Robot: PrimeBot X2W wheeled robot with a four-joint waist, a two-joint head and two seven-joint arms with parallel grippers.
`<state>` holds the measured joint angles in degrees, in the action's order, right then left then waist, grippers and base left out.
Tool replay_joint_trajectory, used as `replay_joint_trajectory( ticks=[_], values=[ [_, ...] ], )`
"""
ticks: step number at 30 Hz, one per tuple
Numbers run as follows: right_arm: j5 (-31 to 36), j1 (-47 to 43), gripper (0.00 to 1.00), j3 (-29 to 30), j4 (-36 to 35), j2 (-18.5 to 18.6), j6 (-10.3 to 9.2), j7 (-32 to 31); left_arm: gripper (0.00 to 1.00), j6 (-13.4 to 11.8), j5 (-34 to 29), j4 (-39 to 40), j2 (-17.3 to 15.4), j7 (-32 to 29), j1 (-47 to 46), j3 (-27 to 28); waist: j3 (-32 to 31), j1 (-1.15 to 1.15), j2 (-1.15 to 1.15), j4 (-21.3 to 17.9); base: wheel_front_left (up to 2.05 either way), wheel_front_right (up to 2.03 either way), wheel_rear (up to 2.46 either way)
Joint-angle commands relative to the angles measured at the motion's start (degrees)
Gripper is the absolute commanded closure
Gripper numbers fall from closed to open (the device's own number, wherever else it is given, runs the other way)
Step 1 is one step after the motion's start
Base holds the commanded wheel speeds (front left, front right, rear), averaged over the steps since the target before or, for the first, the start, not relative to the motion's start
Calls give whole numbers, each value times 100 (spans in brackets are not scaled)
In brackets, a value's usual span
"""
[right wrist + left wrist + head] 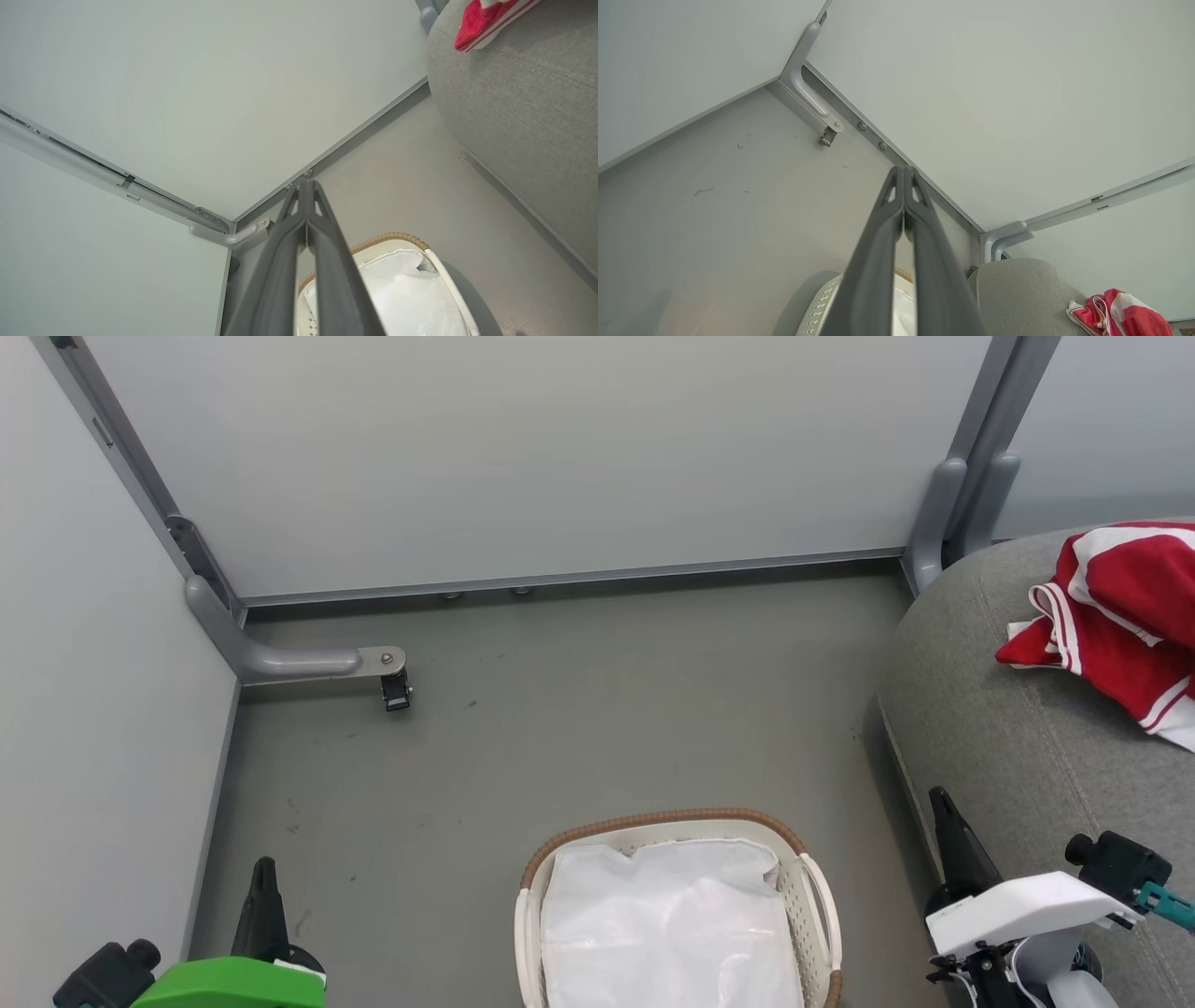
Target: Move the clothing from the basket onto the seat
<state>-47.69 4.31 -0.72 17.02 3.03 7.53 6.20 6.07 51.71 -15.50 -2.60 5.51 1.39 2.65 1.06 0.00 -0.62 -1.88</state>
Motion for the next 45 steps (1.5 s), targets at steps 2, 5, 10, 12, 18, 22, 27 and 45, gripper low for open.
replay_joint_trajectory(
  ticks=[2, 5, 10, 12, 18, 22, 27, 45],
  values=[
    [-284, 135, 100, 52, -99, 40, -3, -65, 100, 43, 255, 79, -25, -66, -201, 45, -2, 0, 20, 5, 0, 0, 0],
    [-491, 140, 100, 79, -110, 43, -3, -119, 100, 50, 443, 84, -26, -122, -225, 61, -5, 0, 21, 12, 0, 0, 0],
    [-841, 149, 100, 125, -129, 47, -3, -206, 100, 60, 754, 90, -27, -214, -279, 90, -10, 0, 24, 23, 0, 0, 0],
    [-972, 153, 100, 141, -135, 49, -3, -243, 100, 56, 873, 93, -28, -251, -301, 102, -12, 0, 25, 27, 0, 0, 0],
    [-1352, 159, 100, 195, -157, 53, -3, -344, 100, 68, 1214, 100, -30, -354, -349, 135, -18, 0, 28, 40, 0, 0, 0],
    [-1598, 163, 100, 229, -169, 54, -3, -412, 100, 76, 1430, 108, -31, -419, -394, 157, -22, 0, 30, 48, 0, 0, 0],
    [-1882, 171, 100, 269, -186, 56, -4, -485, 100, 86, 1677, 112, -32, -501, -428, 181, -27, 0, 32, 59, 0, 0, 0],
    [-2823, 179, 100, 407, -233, 57, -5, -748, 100, 108, 2530, 129, -37, -750, -561, 255, -45, 0, 41, 97, 0, 0, 0]
  ],
)
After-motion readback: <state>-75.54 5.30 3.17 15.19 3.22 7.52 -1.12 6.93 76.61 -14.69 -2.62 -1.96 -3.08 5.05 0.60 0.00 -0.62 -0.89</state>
